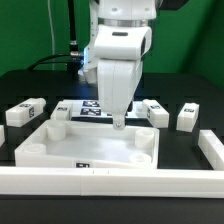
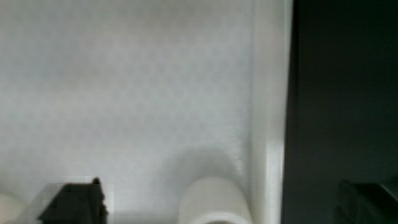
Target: Assemble desk
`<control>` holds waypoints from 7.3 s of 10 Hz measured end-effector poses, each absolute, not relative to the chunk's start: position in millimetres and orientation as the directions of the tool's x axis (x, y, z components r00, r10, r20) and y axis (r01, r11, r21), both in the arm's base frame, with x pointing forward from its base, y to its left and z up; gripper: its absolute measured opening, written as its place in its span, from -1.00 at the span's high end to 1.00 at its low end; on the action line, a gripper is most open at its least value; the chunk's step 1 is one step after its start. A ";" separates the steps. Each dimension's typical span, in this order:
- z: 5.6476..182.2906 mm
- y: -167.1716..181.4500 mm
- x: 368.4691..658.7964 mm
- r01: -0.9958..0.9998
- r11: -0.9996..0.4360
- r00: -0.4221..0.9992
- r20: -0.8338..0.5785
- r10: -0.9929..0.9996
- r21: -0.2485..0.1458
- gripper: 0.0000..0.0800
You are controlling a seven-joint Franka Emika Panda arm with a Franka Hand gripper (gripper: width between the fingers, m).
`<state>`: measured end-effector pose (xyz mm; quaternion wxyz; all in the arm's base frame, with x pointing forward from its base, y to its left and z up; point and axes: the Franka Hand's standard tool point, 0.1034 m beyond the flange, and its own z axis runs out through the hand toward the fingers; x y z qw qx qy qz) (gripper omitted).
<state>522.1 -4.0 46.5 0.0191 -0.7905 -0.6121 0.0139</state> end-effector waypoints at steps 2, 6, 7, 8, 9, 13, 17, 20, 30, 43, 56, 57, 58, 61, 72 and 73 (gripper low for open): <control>33.9 -3.6 519.0 0.966 -0.252 0.252 0.004 0.968 -0.055 -0.62; 12.8 -4.1 509.0 0.962 -0.259 0.260 0.001 0.966 -0.086 -0.22; 10.6 -3.8 507.5 0.962 -0.259 0.260 0.000 0.965 -0.090 -0.22; 10.8 -3.9 507.7 0.962 -0.259 0.261 0.000 0.965 -0.090 0.15; 10.3 -3.8 507.3 0.961 -0.259 0.260 0.000 0.965 -0.091 0.49; 9.4 -3.3 504.6 0.962 -0.255 0.256 -0.002 0.967 -0.098 0.84; 9.8 -3.3 505.1 0.970 -0.223 0.224 -0.004 0.975 -0.098 0.84; 11.3 4.2 510.5 0.992 -0.094 0.093 -0.012 0.996 -0.090 0.84; 10.2 59.7 515.8 0.992 -0.061 0.061 -0.001 0.998 -0.113 0.84; 62.4 67.1 515.9 0.955 -0.290 0.289 -0.034 0.957 -0.057 -0.61; 56.8 79.6 506.7 0.540 -0.841 0.837 -0.079 0.542 -0.042 -0.62; 56.7 81.0 506.3 0.477 -0.878 0.874 -0.080 0.479 -0.041 -0.62; 56.4 83.0 503.9 0.389 -0.921 0.917 -0.086 0.390 -0.035 -0.62; 56.5 103.3 495.1 0.004 -1.000 0.994 -0.108 0.007 -0.031 -0.62; 37.6 129.9 468.1 -0.367 -0.930 0.920 -0.159 -0.357 -0.036 -0.62; 36.3 124.0 464.2 -0.309 -0.950 0.931 -0.220 -0.292 -0.049 -0.62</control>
Offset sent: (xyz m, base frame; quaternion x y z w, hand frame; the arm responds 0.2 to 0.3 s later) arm 0.0008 0.0002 -0.0152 -0.0101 0.0229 0.0074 0.9997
